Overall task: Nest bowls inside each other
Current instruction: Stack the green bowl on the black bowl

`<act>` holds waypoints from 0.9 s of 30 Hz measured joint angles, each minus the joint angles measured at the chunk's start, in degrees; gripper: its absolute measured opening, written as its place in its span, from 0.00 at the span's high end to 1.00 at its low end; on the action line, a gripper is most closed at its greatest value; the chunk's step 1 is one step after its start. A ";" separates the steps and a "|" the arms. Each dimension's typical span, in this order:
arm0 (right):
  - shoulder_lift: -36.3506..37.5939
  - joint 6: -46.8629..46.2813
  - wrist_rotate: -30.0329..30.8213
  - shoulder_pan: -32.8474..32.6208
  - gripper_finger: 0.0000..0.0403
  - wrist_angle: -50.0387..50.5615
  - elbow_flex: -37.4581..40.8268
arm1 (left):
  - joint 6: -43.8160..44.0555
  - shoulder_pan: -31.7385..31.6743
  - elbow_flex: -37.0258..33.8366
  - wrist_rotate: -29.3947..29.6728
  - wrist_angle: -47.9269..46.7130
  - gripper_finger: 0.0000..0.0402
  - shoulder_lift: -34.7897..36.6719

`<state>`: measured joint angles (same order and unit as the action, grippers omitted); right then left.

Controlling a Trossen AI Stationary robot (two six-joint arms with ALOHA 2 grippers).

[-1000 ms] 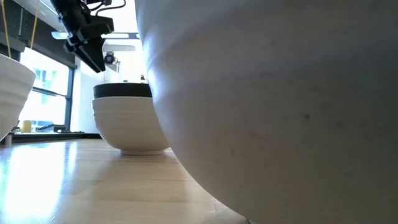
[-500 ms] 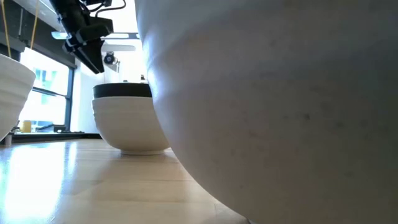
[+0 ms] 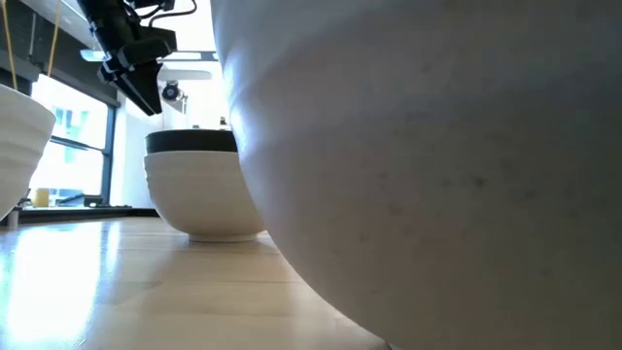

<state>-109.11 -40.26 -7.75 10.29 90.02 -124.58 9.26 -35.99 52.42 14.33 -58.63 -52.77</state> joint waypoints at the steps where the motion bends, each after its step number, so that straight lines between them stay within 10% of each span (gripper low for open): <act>1: -0.70 -0.45 0.00 -0.26 1.00 0.03 -1.16 | 0.00 0.00 0.00 0.02 -0.02 0.56 0.00; 27: -11.66 -7.78 -3.78 -5.58 1.00 -7.14 -7.95 | -7.12 -9.57 0.00 4.29 -1.18 0.56 -0.04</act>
<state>-120.77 -48.05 -11.53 4.71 82.88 -132.53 2.14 -45.56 52.42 18.61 -59.81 -52.82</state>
